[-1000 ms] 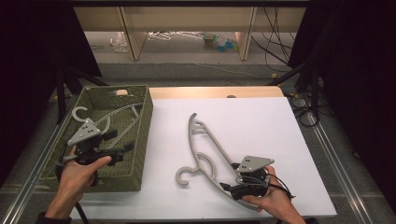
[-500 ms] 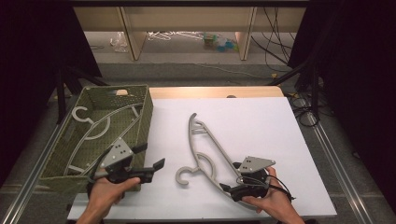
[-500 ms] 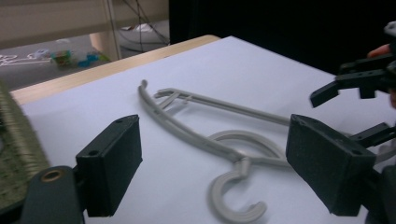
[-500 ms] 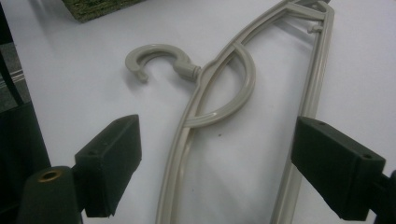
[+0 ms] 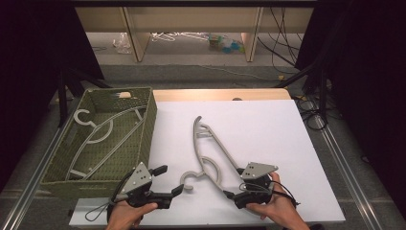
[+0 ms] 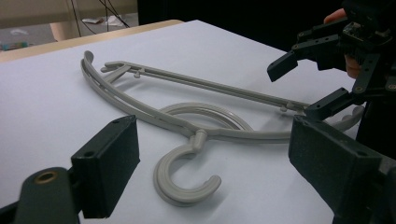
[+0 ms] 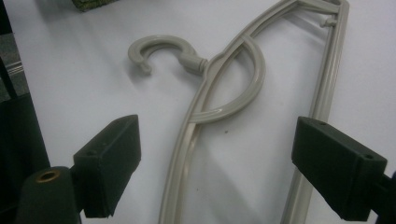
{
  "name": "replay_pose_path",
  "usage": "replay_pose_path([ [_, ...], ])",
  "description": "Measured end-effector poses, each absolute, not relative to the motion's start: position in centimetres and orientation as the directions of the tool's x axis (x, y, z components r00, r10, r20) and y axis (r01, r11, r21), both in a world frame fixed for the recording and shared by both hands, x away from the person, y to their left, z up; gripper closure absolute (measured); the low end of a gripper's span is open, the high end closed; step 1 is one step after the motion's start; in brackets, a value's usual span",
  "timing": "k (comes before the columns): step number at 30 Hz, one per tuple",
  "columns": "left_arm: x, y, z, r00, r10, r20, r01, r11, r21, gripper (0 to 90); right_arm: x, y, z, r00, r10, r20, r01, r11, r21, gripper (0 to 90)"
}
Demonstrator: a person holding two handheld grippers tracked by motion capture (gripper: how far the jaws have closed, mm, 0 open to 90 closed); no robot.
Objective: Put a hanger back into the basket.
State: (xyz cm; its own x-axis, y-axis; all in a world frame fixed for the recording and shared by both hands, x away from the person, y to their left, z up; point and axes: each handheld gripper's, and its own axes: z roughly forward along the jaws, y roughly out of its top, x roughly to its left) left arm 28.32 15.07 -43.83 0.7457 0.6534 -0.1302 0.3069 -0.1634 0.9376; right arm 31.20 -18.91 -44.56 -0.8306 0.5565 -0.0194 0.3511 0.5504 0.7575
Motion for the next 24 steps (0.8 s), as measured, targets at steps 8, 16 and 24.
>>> replay_pose_path([
  [8,27.4,15.7,-43.5,0.749,0.654,-0.107,0.286,-0.172,0.943,15.9,31.2,-18.3,-45.0,-0.832,0.555,-0.012,0.372,0.574,0.729,19.4],
  [16,26.9,16.4,-43.4,0.767,0.636,-0.086,0.267,-0.194,0.944,16.0,32.0,-16.8,-45.9,-0.835,0.55,-0.01,0.409,0.632,0.658,28.0],
  [24,26.8,16.1,-43.6,0.766,0.635,-0.103,0.288,-0.196,0.937,16.1,32.7,-15.5,-46.8,-0.824,0.567,0.005,0.463,0.668,0.582,37.5],
])
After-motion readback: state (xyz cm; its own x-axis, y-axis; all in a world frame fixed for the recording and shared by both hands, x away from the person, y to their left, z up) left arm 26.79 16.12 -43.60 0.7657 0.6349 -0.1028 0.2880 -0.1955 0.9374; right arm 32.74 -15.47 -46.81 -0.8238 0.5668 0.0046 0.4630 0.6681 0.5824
